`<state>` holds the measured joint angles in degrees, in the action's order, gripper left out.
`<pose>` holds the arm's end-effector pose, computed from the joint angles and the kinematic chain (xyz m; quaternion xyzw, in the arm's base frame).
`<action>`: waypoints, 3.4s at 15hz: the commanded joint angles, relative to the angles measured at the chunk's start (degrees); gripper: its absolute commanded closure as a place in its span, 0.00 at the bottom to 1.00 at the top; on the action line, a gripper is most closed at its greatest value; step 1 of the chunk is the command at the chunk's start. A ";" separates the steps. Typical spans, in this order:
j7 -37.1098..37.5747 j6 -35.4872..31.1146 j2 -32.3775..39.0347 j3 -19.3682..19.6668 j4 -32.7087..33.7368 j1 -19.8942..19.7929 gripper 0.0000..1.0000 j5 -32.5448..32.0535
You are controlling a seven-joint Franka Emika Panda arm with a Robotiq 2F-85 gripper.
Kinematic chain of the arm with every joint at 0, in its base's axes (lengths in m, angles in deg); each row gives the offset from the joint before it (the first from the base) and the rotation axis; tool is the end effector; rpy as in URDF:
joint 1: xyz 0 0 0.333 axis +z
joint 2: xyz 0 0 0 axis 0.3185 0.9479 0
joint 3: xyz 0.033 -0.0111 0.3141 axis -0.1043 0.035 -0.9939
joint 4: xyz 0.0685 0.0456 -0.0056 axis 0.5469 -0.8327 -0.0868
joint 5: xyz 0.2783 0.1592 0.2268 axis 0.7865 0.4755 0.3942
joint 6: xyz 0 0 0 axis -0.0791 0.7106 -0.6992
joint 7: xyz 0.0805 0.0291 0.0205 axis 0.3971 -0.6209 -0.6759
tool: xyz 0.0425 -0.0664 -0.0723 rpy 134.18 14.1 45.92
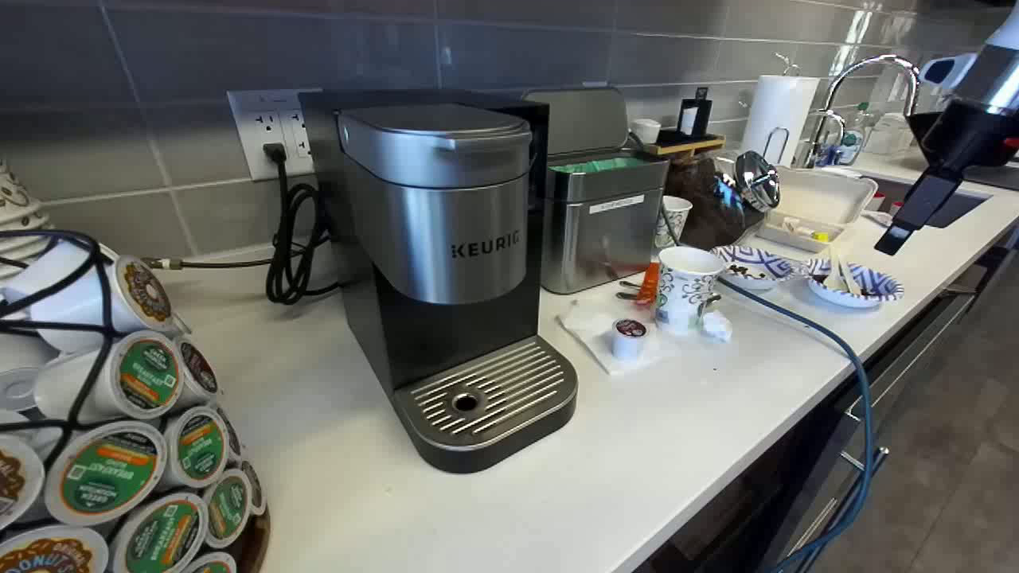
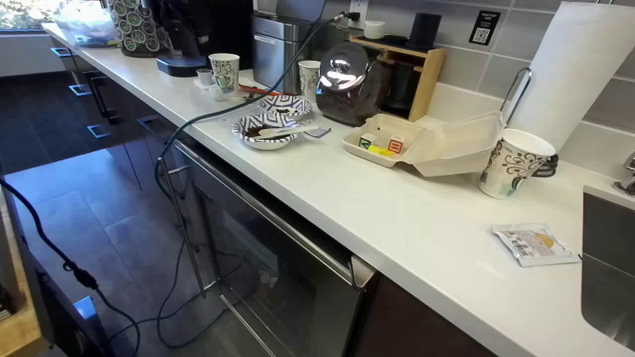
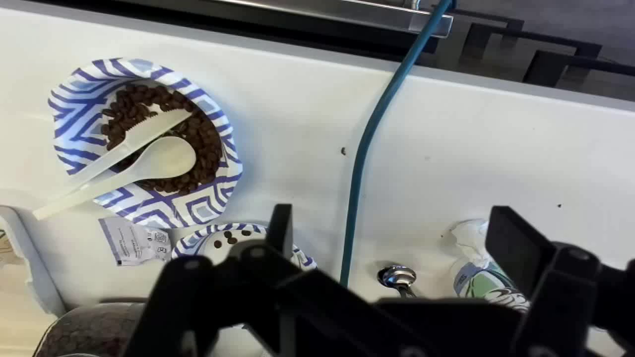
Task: Bring the small, white object, closer to the foam pack
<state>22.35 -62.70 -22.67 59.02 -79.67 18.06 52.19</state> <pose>0.4538 -0.0604 0.4127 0.9908 0.0852 0.1029 0.0214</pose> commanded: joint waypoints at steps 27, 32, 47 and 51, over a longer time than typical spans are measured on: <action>-7.62 -19.81 30.41 -11.09 12.65 3.30 0.28 3.51; -6.65 -20.41 33.06 -11.09 14.85 2.38 0.66 1.82; -0.68 -17.75 6.28 -3.56 2.39 -4.57 0.98 -5.90; 1.02 -16.36 3.28 3.26 3.93 -11.65 0.98 -9.35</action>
<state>20.76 -80.69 -17.21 58.91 -75.42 10.75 45.84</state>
